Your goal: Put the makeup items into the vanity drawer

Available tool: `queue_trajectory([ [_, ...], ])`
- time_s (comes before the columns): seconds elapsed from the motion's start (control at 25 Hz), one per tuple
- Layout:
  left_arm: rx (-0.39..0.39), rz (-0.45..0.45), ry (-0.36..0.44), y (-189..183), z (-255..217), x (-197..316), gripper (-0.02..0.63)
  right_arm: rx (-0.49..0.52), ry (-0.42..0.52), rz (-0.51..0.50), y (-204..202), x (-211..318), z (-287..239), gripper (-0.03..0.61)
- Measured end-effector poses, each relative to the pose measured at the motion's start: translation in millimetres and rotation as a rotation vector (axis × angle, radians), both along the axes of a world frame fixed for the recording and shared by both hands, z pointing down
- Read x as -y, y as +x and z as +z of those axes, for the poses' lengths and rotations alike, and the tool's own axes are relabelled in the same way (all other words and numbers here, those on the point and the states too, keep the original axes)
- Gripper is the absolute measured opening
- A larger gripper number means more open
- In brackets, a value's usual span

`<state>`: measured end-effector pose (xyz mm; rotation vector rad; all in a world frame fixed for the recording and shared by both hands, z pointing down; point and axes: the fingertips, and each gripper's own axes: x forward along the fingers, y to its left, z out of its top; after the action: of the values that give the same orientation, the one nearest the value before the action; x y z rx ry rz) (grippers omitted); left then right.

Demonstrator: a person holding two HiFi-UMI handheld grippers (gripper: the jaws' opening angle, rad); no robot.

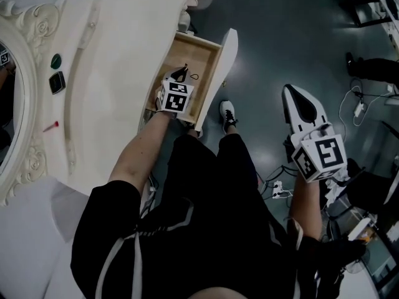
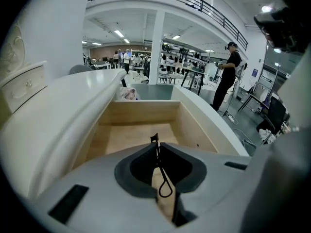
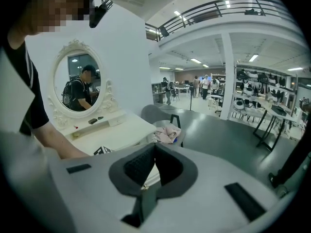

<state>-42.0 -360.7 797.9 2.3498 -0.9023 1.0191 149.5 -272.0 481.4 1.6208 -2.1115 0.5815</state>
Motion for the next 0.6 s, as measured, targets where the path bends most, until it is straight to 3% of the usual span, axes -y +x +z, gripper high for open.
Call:
queue_trajectory([
  [0.44,0.070,-0.009,-0.007,-0.7,33.5,22.9,0.026,0.015,-0.030,0.014,4.9,-4.5,19.2,0.005],
  [0.6,0.064,-0.050,-0.033,-3.8,40.5,25.8,0.026,0.018,-0.047,0.009,9.1,-3.8,28.1,0.005],
])
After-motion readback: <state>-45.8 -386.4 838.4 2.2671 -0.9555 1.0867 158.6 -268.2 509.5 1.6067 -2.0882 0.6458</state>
